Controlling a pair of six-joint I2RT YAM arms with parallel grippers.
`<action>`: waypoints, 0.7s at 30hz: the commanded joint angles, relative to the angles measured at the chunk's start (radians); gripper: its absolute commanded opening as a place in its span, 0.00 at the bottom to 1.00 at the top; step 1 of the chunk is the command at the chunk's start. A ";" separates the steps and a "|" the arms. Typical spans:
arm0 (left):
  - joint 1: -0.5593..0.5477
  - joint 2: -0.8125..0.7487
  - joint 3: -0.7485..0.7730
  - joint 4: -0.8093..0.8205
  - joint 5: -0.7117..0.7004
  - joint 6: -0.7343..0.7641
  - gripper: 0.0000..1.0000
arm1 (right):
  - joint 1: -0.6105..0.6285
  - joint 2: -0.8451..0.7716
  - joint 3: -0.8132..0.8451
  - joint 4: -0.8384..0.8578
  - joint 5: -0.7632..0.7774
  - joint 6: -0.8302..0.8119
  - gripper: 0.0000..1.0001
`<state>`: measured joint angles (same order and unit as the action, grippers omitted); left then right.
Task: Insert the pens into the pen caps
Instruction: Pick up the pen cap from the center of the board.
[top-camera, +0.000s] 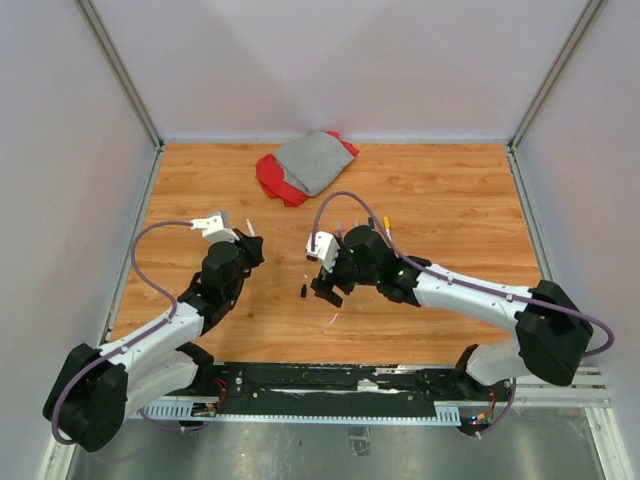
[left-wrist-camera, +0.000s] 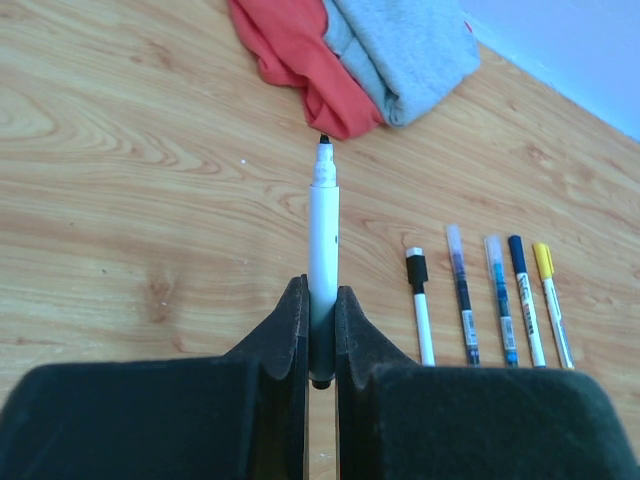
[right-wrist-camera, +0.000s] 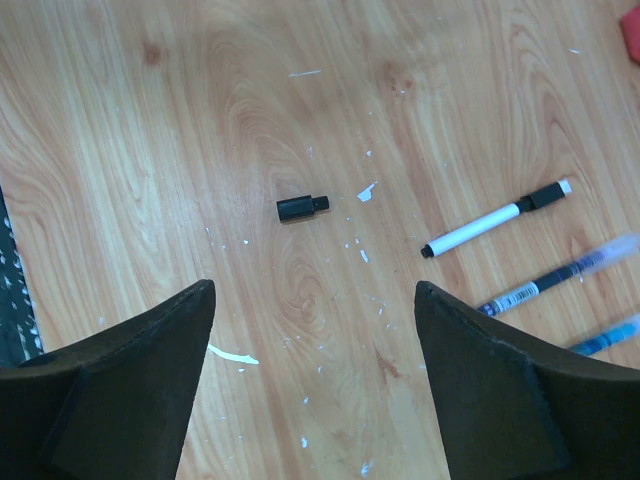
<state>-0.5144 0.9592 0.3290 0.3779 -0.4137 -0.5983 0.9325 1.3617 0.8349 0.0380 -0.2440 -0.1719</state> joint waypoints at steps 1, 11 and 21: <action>0.036 0.027 -0.006 0.010 0.053 -0.033 0.01 | 0.011 0.077 0.060 -0.048 -0.126 -0.201 0.82; 0.036 0.035 -0.002 0.013 0.060 -0.024 0.01 | 0.015 0.308 0.193 -0.087 -0.214 -0.252 0.84; 0.035 0.036 0.004 0.010 0.065 -0.022 0.00 | 0.009 0.424 0.241 -0.066 -0.203 -0.291 0.85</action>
<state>-0.4854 0.9939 0.3290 0.3679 -0.3492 -0.6220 0.9325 1.7546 1.0248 -0.0315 -0.4271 -0.4232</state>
